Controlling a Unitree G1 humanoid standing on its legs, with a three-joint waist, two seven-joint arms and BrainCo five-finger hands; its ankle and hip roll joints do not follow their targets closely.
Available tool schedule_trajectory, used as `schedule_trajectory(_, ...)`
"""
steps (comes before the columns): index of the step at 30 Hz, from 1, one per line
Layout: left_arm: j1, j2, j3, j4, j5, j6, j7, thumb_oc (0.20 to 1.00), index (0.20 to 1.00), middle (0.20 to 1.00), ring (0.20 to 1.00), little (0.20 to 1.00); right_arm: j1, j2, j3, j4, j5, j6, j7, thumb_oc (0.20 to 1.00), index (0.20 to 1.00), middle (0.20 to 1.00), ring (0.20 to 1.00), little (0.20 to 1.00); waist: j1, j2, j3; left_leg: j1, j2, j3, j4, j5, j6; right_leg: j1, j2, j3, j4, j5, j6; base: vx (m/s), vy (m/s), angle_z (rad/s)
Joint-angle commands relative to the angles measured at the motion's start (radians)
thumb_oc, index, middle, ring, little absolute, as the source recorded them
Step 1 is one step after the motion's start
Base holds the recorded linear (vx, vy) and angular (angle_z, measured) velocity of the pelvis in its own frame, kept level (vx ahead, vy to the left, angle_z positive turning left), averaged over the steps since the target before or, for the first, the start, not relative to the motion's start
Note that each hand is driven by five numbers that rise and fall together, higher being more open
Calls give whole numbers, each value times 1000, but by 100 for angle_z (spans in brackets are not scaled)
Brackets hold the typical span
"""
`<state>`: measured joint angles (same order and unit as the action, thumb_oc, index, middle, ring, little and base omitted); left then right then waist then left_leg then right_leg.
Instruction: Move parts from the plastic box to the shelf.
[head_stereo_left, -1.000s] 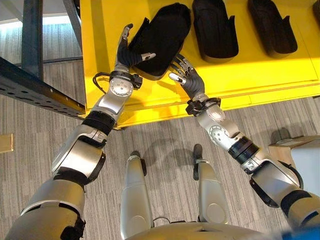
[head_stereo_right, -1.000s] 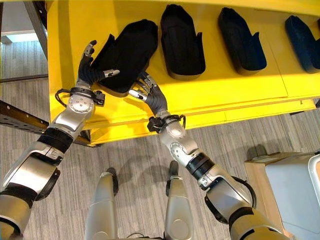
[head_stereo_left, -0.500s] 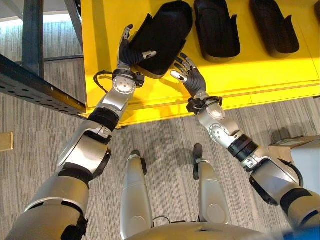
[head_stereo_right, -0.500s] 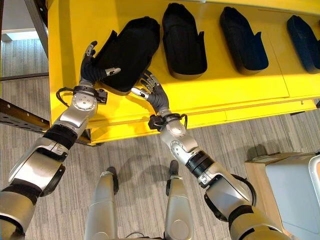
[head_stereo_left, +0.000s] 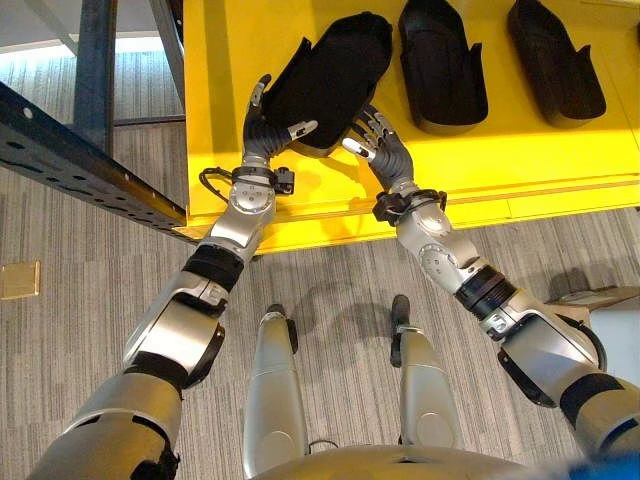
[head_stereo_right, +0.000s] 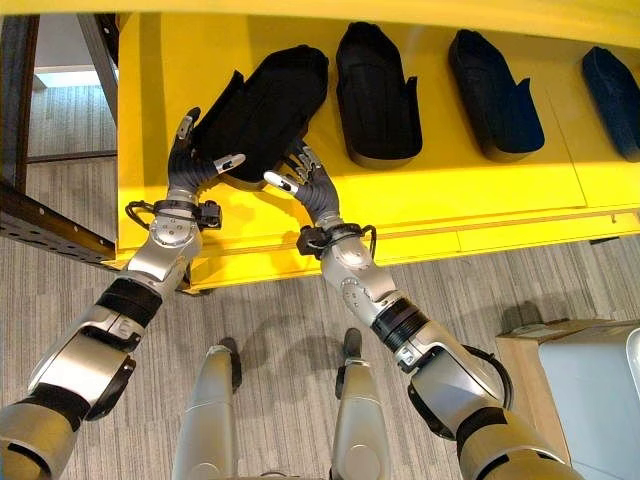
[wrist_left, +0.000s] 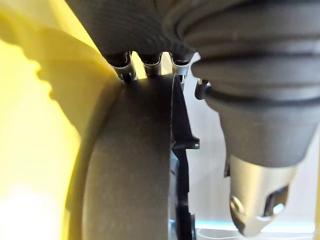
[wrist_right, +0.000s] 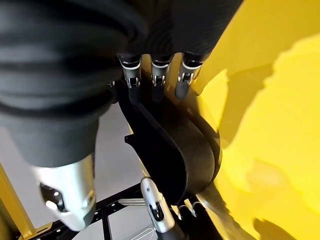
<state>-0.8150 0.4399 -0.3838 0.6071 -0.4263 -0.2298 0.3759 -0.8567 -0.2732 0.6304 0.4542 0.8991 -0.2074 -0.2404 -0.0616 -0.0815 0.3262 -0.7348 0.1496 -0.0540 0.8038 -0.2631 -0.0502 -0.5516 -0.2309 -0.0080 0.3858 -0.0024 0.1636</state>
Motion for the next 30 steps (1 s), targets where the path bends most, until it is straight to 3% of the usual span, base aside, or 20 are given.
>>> schedule_trajectory(1,76,-21,-47,-2,-54,9,-27,1000,1000,1000,1000,1000,-133,13,-89,11,-38,-35,-6,1000,1000,1000,1000,1000,29,7,54,26,-24,25,-125,42,32,-14,0,-10,134,-101,-57,0,0,0)
schedule_trajectory(8,179,-7,-43,-99,-87,-1,-65,1000,1000,1000,1000,1000,-206,28,-107,75,-61,-25,-30,1000,1000,1000,1000,1000,45,9,52,27,-27,25,-132,42,36,-9,-1,-13,129,-101,-57,0,-1,1)
schedule_trajectory(30,255,-2,-60,-140,-162,-9,-104,1000,1000,1000,1000,1000,-321,46,-104,191,-85,-12,-59,1000,1000,1000,1000,1000,58,3,57,20,-34,26,-131,38,42,-14,-1,-16,128,-98,-58,0,0,0)
